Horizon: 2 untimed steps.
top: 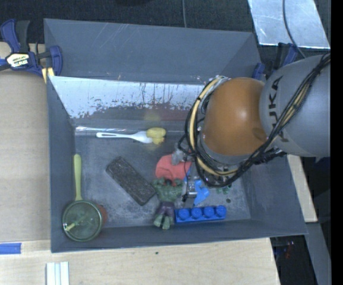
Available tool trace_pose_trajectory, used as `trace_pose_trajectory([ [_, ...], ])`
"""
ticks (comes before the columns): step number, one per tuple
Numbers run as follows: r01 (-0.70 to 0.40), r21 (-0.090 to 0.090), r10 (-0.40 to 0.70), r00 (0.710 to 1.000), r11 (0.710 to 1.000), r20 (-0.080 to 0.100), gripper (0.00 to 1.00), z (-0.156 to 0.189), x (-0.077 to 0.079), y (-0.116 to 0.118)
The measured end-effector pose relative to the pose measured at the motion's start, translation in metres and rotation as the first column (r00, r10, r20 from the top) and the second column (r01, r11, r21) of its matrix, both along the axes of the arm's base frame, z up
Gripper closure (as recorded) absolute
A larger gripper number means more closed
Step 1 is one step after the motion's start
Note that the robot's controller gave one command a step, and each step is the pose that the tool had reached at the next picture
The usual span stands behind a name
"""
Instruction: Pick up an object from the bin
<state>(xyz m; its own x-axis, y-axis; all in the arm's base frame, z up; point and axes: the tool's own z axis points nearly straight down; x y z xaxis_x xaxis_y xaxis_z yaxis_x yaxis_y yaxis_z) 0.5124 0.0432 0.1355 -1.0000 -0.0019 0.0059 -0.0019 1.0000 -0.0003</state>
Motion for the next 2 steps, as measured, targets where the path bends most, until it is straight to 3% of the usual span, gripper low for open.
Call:
trace_pose_trajectory([
  [1, 0.001, 0.001, -0.001, 1.000, 1.000, 0.008, 0.00, 0.004, 0.002, 0.000],
  [2, 0.008, 0.001, -0.008, 1.000, 1.000, 0.008, 0.00, -0.029, 0.000, 0.000],
])
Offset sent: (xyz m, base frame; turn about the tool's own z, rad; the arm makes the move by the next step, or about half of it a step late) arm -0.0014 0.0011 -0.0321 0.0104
